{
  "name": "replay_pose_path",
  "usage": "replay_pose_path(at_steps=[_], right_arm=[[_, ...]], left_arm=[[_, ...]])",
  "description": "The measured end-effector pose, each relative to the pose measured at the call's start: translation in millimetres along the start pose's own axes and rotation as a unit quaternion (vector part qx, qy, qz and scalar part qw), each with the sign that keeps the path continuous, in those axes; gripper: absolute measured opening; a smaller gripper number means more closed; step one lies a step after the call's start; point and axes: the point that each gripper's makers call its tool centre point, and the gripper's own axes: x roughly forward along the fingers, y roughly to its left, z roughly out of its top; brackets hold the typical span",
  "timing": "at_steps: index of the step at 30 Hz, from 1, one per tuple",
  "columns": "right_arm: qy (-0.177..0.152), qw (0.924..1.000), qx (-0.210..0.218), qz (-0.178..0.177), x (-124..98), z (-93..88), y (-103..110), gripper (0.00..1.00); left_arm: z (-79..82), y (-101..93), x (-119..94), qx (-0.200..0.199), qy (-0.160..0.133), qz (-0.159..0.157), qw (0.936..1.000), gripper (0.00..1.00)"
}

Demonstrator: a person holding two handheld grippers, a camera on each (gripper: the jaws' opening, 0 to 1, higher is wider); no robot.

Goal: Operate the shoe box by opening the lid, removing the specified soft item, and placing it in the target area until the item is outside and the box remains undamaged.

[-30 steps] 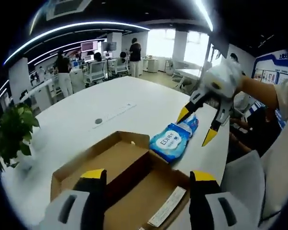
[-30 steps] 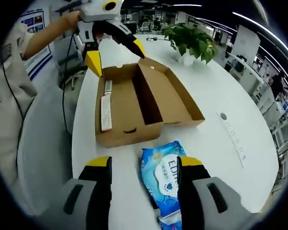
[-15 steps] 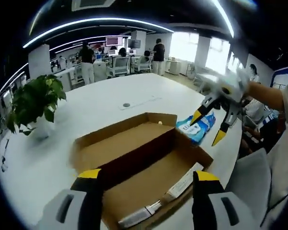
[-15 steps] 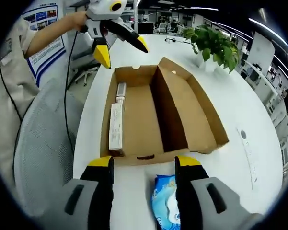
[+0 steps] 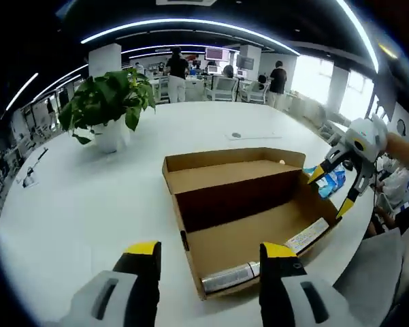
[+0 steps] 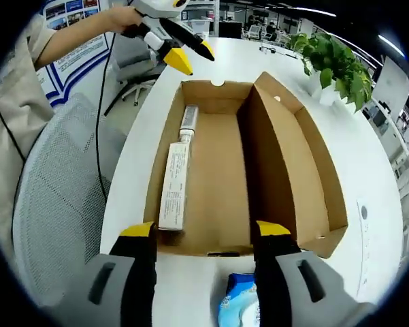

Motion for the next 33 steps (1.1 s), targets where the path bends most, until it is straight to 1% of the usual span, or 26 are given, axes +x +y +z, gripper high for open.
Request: replay_pose_path(at_steps=[3,5,7,9,10,11,12,15,16,18,19,20,21,22,23,24,26,28,33], right_arm=[[0.006,1.0000,-0.004,0.002,6.8,0.1,-0.3,0.54],[0.011,0.9999,-0.007,0.008,13.2,-1.2,0.3,0.53],[0.016,0.9996,-0.005,0.021,18.8,-1.8,3.7,0.53],[0.016,0.9993,-0.004,0.033,23.7,-0.8,7.1,0.53],[0.017,0.9992,-0.003,0.035,25.5,-0.9,7.8,0.53],[0.020,0.9991,-0.001,0.038,28.8,-1.7,8.4,0.53],[0.023,0.9990,-0.001,0.039,30.4,-2.6,8.8,0.52],[0.029,0.9986,0.000,0.043,34.6,-4.8,11.2,0.51],[0.030,0.9986,0.000,0.043,34.8,-4.8,11.4,0.50],[0.030,0.9987,-0.002,0.041,34.8,-4.2,11.7,0.49],[0.030,0.9988,-0.005,0.038,35.2,-3.6,12.0,0.48],[0.029,0.9987,-0.008,0.040,35.4,-3.0,14.1,0.45],[0.030,0.9986,-0.009,0.044,35.7,-2.7,16.6,0.41],[0.029,0.9981,-0.010,0.053,36.5,-2.0,22.5,0.35],[0.029,0.9976,-0.010,0.061,36.8,-1.4,27.1,0.28],[0.029,0.9976,-0.011,0.063,37.8,-0.5,30.5,0.23],[0.035,0.9976,-0.023,0.056,41.7,-1.6,32.5,0.19],[0.042,0.9975,-0.026,0.051,44.5,-3.1,33.2,0.17],[0.039,0.9980,-0.030,0.039,42.1,-1.2,29.8,0.16]], left_arm=[[-11.1,1.4,0.8,-0.012,0.009,0.003,0.9999,0.51],[-17.0,4.9,1.9,-0.020,0.014,0.013,0.9996,0.47],[-22.3,9.9,3.1,-0.028,0.017,0.025,0.9991,0.38],[-27.4,11.6,4.6,-0.040,0.021,0.028,0.9986,0.31],[-31.3,10.8,6.1,-0.065,0.021,0.028,0.9973,0.29],[-34.4,11.0,6.6,-0.082,0.022,0.030,0.9959,0.27],[-40.0,11.2,7.4,-0.102,0.028,0.032,0.9938,0.23],[-48.1,15.0,8.3,-0.102,0.033,0.040,0.9934,0.13],[-48.9,13.1,8.8,-0.111,0.029,0.036,0.9928,0.13],[-52.3,10.3,10.4,-0.127,0.032,0.030,0.9909,0.09],[-53.7,8.8,10.9,-0.129,0.034,0.027,0.9907,0.08],[-51.9,8.6,11.2,-0.135,0.028,0.030,0.9899,0.07],[-51.9,8.5,11.2,-0.132,0.029,0.028,0.9904,0.06],[-51.8,8.6,11.2,-0.132,0.030,0.028,0.9904,0.06],[-51.7,8.9,11.2,-0.135,0.031,0.028,0.9900,0.06],[-51.6,8.8,11.3,-0.136,0.031,0.028,0.9899,0.06],[-51.5,8.3,11.1,-0.131,0.033,0.028,0.9905,0.06],[-51.7,8.2,11.0,-0.132,0.033,0.027,0.9904,0.06],[-51.7,8.9,11.1,-0.140,0.032,0.024,0.9894,0.06]])
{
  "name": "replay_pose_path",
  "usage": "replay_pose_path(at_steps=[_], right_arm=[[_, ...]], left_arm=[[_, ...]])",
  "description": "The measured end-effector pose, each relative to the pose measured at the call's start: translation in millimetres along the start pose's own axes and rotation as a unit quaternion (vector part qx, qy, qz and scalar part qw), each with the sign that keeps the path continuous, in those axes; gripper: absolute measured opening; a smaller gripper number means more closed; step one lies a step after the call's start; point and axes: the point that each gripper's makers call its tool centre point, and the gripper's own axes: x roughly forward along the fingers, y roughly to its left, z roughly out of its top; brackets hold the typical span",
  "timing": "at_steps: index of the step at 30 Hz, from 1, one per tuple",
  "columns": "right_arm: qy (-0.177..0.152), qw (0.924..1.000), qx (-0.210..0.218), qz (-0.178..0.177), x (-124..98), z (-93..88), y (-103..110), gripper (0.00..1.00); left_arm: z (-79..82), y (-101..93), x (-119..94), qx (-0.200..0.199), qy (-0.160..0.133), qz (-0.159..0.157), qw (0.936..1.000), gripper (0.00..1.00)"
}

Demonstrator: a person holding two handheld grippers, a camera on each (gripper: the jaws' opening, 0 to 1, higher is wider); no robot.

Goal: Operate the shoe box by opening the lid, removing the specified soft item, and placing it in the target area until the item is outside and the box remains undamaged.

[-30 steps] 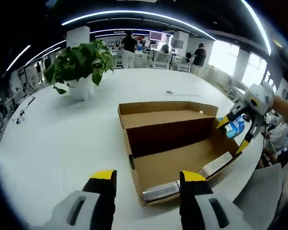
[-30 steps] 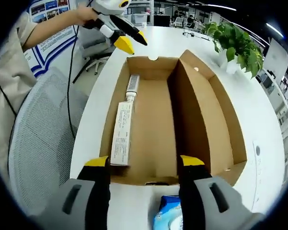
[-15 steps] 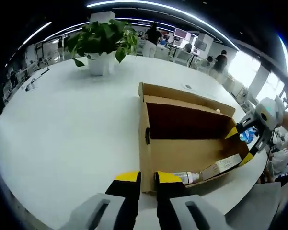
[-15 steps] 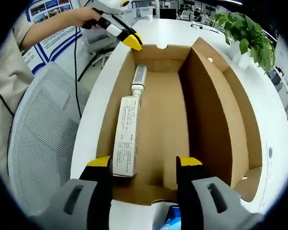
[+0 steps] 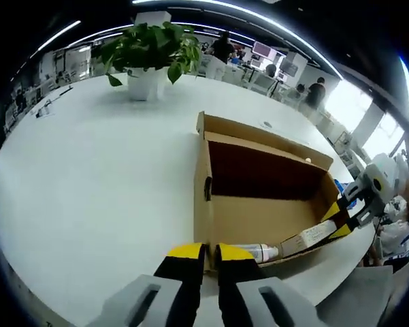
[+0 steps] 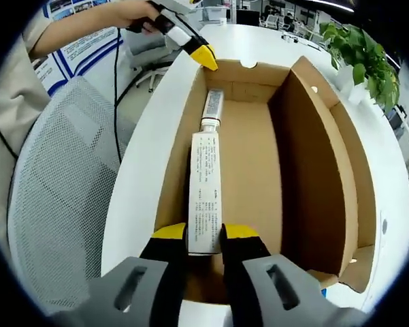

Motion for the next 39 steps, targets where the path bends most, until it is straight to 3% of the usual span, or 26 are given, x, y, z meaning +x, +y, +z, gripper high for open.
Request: replay_pose_path(at_steps=[10,19,31,39], right_arm=[[-0.022,0.9991,0.024,-0.025,-18.1,14.4,-3.5,0.16],[-0.034,0.9986,0.004,-0.041,-41.7,22.3,-4.1,0.15],[-0.061,0.9961,-0.016,-0.061,-96.8,38.8,-10.2,0.15],[-0.077,0.9937,-0.034,-0.074,-132.0,36.3,-14.3,0.15]], left_arm=[[-0.1,-0.4,-0.4,-0.001,-0.001,0.001,1.0000,0.06],[0.2,0.0,0.0,0.001,0.000,0.000,1.0000,0.06],[0.6,0.7,0.3,0.003,-0.004,-0.006,1.0000,0.06],[0.8,0.8,0.5,0.002,-0.003,-0.007,1.0000,0.06]])
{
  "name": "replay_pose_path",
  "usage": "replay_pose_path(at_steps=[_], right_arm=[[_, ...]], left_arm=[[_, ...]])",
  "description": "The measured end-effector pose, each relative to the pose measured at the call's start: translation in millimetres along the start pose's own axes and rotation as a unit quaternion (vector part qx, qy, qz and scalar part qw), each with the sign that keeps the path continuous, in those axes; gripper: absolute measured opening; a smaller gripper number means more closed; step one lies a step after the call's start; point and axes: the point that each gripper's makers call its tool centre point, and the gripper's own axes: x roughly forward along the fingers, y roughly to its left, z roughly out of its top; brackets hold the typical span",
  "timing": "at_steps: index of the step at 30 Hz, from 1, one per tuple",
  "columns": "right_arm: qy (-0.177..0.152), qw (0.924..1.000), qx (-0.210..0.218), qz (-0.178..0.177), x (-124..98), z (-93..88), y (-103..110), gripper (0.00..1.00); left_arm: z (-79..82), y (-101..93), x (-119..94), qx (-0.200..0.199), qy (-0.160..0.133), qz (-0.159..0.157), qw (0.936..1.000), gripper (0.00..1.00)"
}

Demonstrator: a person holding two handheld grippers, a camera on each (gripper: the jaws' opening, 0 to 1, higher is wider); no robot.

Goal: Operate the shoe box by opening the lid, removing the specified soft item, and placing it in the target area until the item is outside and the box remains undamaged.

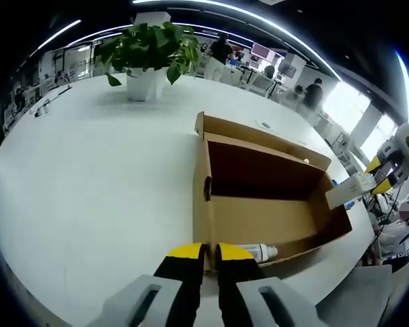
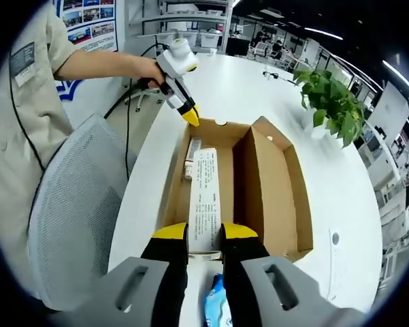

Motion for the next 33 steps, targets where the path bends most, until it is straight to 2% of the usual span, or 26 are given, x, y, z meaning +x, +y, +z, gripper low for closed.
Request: replay_pose_path(at_steps=[6,11,18,25,28,33], right_arm=[[0.003,0.9998,0.005,-0.019,-22.3,-15.6,-16.0,0.15],[-0.002,0.9997,0.011,-0.020,-39.3,-27.2,-23.8,0.15],[-0.003,0.9987,0.024,-0.045,-70.4,-47.5,-43.6,0.15],[0.016,0.9960,0.059,-0.065,-99.1,-81.3,-56.2,0.15],[0.023,0.9952,0.065,-0.070,-106.2,-92.6,-59.7,0.15],[0.050,0.9926,0.077,-0.079,-116.8,-121.4,-68.0,0.15]], left_arm=[[-0.4,0.2,-0.1,-0.002,0.000,0.000,1.0000,0.06],[-0.6,0.4,0.0,0.000,0.001,0.003,1.0000,0.06],[-1.3,0.3,-0.3,0.000,0.001,0.004,1.0000,0.06],[-1.5,0.3,-0.1,0.002,0.004,0.003,1.0000,0.06],[-1.6,-0.1,-0.2,0.000,0.004,0.003,1.0000,0.06],[-1.6,-0.4,-0.1,-0.001,0.005,0.002,1.0000,0.06]])
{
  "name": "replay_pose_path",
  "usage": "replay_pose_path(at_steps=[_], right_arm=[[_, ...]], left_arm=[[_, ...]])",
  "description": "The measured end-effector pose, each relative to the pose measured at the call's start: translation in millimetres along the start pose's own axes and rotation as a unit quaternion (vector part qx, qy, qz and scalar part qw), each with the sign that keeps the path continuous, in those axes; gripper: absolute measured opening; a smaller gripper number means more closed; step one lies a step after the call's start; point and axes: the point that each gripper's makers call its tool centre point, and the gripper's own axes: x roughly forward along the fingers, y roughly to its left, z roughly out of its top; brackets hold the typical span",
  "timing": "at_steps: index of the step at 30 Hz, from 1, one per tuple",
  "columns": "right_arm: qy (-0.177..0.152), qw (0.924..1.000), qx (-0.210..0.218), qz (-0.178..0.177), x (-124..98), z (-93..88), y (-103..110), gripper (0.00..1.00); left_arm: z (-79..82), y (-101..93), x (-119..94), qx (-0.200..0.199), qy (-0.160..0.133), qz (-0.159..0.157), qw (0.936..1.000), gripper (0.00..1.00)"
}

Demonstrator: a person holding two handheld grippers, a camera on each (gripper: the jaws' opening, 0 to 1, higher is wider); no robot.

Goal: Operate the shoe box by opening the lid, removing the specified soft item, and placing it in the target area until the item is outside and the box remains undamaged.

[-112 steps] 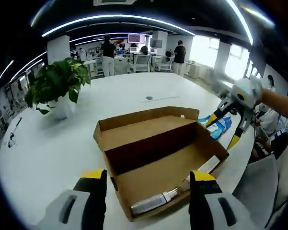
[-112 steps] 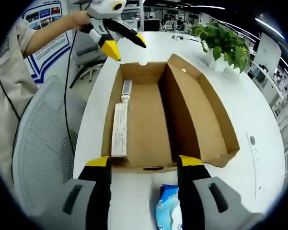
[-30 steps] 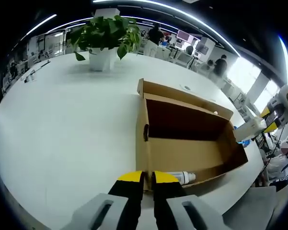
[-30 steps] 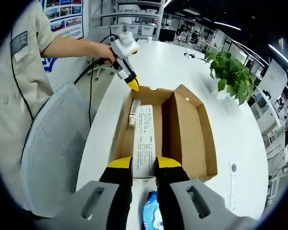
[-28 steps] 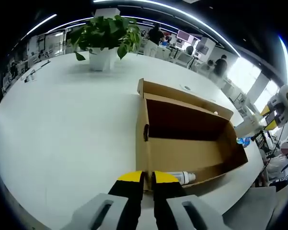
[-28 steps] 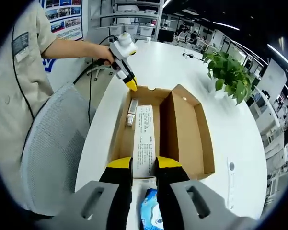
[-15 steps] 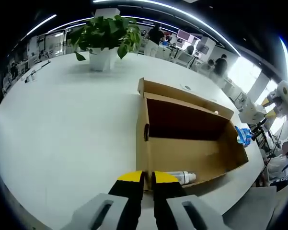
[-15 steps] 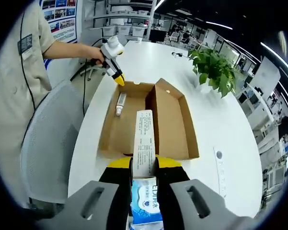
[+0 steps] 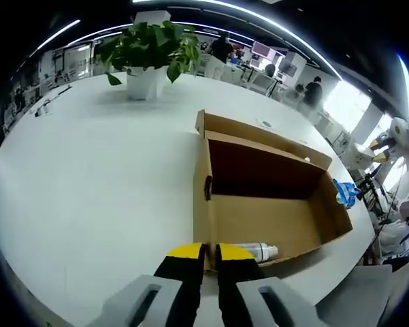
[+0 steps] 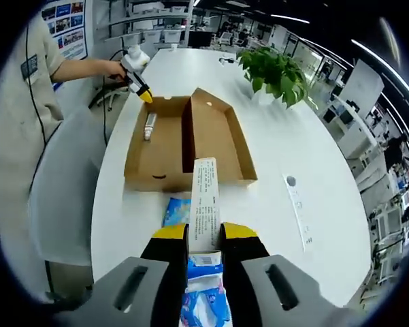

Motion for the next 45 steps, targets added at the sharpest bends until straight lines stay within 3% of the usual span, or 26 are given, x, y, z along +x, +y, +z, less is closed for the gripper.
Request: replay_pose_path(at_steps=[8,21,27,39,45], right_arm=[[0.030,0.9995,0.013,-0.006,-1.9,-31.5,-16.3,0.15],[0.109,0.9939,0.006,-0.010,11.1,-92.4,-42.1,0.15],[0.144,0.9896,0.004,-0.001,20.2,-114.7,-46.4,0.15],[0.172,0.9848,0.018,0.011,36.8,-149.9,-56.4,0.16],[0.208,0.9779,0.009,0.016,35.3,-178.2,-60.9,0.16]], left_arm=[[-0.2,-0.1,0.5,-0.001,0.002,-0.002,1.0000,0.06],[-0.4,-0.3,0.8,0.000,0.007,-0.005,1.0000,0.06],[-0.5,0.3,1.2,-0.001,0.008,-0.005,1.0000,0.06],[-0.2,0.9,1.8,-0.003,0.009,-0.004,0.9999,0.06],[-0.3,1.4,2.0,-0.001,0.010,-0.003,0.9999,0.06]])
